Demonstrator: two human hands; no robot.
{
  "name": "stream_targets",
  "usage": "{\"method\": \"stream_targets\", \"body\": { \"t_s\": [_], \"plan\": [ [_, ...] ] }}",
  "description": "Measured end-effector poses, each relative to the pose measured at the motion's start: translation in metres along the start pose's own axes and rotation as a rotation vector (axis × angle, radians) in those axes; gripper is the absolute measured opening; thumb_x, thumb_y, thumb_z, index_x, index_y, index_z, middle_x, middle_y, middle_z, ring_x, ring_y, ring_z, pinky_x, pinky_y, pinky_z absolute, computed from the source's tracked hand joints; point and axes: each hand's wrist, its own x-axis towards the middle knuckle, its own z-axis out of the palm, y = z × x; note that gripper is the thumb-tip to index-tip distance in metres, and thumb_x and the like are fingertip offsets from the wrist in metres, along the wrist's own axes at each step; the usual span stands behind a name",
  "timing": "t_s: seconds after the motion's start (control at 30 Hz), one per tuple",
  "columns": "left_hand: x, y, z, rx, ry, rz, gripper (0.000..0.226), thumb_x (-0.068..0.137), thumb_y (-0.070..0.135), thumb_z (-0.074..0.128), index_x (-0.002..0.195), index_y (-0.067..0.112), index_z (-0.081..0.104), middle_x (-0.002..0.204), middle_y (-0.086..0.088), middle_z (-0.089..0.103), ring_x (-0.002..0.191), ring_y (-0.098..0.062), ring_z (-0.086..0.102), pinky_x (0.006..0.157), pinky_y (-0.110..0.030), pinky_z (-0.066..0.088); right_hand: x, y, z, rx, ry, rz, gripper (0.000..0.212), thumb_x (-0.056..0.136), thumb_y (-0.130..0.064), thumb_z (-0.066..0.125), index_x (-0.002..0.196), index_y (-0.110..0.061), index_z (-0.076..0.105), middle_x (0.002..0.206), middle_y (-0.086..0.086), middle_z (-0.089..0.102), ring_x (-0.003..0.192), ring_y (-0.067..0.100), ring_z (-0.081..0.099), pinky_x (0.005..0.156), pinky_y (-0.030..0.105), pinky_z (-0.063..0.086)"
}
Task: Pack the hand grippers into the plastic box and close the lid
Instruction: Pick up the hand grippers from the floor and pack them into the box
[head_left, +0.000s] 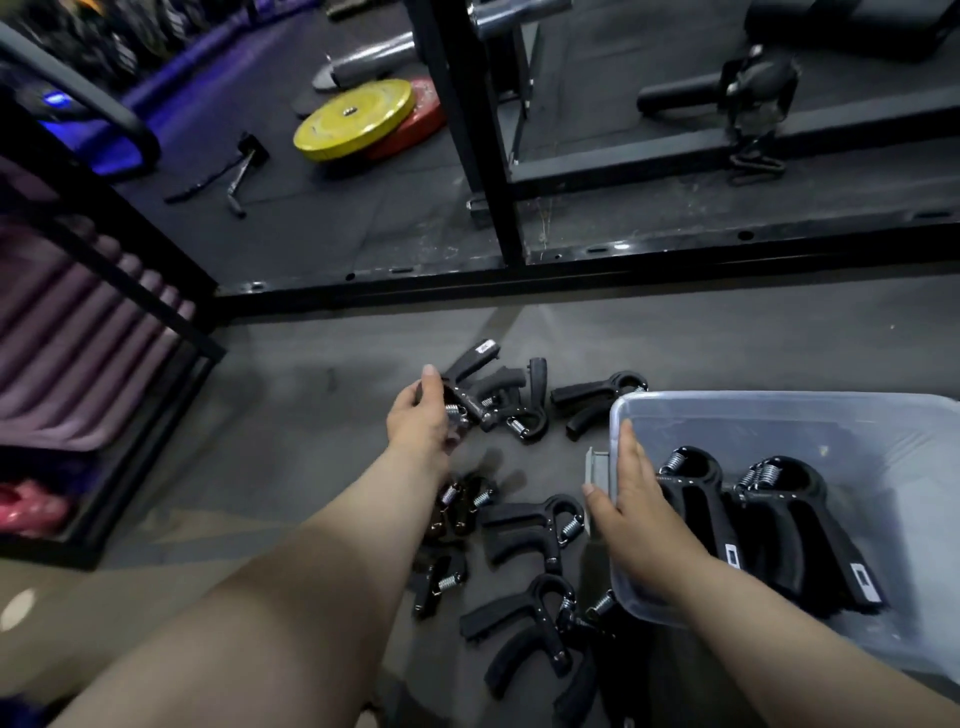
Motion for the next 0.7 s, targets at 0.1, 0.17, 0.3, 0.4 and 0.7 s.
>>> {"method": "stream_targets", "body": {
  "t_s": [0.1, 0.17, 0.3, 0.4, 0.7],
  "plan": [
    [-0.029, 0.014, -0.004, -0.064, -0.119, -0.033, 0.031, 0.088, 0.049, 0.065, 0.101, 0.021, 0.064, 0.096, -0.011, 0.074, 0.074, -0.028, 0.068, 0.084, -0.055, 0.054, -0.003, -0.003, -0.006, -0.025, -0.054, 0.01, 0.082, 0.1, -0.03, 0.047, 0.154, -0.021, -0.014, 0.162, -0.007, -0.013, 0.149, 0.007, -0.004, 0.114, 0.022, 0.004],
    [-0.051, 0.017, -0.008, -0.057, -0.167, 0.0, 0.033, 0.09, 0.041, 0.066, 0.108, 0.014, 0.06, 0.099, -0.015, 0.073, 0.075, -0.029, 0.07, 0.073, -0.05, 0.059, -0.008, -0.002, -0.011, -0.029, -0.079, 0.033, 0.08, 0.099, -0.033, 0.049, 0.156, -0.018, -0.005, 0.163, -0.002, -0.001, 0.15, 0.012, 0.004, 0.118, 0.027, 0.009],
    [-0.093, 0.016, -0.009, 0.11, -0.293, 0.031, 0.031, 0.088, 0.033, 0.071, 0.106, 0.01, 0.061, 0.088, -0.015, 0.071, 0.061, -0.026, 0.065, 0.052, -0.033, 0.053, -0.017, -0.001, -0.032, 0.222, -0.027, 0.13, 0.06, 0.092, -0.048, 0.056, 0.145, -0.021, 0.042, 0.144, 0.0, 0.051, 0.129, 0.017, 0.049, 0.109, 0.035, 0.037],
    [-0.116, 0.007, -0.001, 0.272, -0.389, 0.07, 0.03, 0.085, 0.035, 0.074, 0.102, 0.012, 0.065, 0.087, -0.015, 0.071, 0.065, -0.025, 0.065, 0.054, -0.033, 0.052, -0.025, -0.015, -0.063, 0.662, 0.024, 0.243, 0.03, 0.099, -0.03, 0.05, 0.127, -0.02, 0.051, 0.115, 0.005, 0.065, 0.095, 0.021, 0.062, 0.078, 0.029, 0.048],
    [-0.17, -0.041, 0.054, 0.499, -0.594, 0.131, 0.02, 0.085, 0.034, 0.073, 0.092, 0.016, 0.068, 0.082, -0.006, 0.072, 0.07, -0.019, 0.069, 0.052, -0.028, 0.051, -0.067, -0.008, -0.119, -0.111, -0.247, 0.036, 0.031, 0.087, -0.012, 0.049, 0.111, -0.024, 0.065, 0.101, -0.004, 0.071, 0.099, 0.015, 0.066, 0.095, 0.036, 0.051]
  ]
}}
